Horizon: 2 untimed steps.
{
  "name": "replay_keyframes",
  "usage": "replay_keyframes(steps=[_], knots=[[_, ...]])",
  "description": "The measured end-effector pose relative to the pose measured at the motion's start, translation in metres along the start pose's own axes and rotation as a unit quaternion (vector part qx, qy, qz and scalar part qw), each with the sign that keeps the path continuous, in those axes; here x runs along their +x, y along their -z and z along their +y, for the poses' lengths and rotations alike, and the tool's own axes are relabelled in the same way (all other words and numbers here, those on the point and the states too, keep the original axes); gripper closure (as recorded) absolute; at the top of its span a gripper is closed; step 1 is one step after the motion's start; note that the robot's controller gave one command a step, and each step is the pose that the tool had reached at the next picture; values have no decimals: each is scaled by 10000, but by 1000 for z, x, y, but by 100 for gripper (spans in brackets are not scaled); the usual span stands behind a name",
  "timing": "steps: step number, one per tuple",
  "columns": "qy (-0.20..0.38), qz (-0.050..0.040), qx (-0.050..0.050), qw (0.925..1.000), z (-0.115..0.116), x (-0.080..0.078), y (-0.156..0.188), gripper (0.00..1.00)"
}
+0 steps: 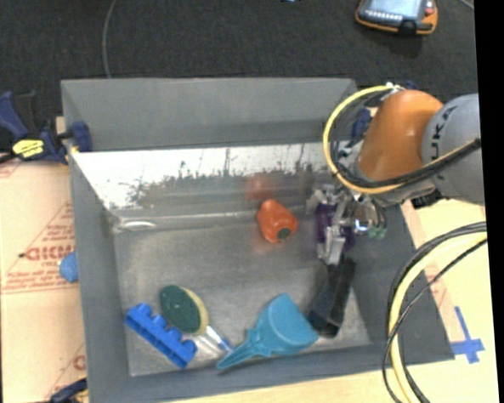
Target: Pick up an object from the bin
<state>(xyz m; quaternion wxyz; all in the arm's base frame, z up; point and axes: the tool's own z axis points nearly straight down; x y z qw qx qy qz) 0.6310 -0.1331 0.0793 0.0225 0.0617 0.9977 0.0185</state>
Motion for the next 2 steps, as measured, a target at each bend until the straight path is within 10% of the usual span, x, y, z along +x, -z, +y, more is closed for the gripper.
replay_keyframes(steps=[1,2], knots=[[104,-34,-5,9999,0,-2,4,0],[-487,-52,-122,9987,-2,-9,-2,100]])
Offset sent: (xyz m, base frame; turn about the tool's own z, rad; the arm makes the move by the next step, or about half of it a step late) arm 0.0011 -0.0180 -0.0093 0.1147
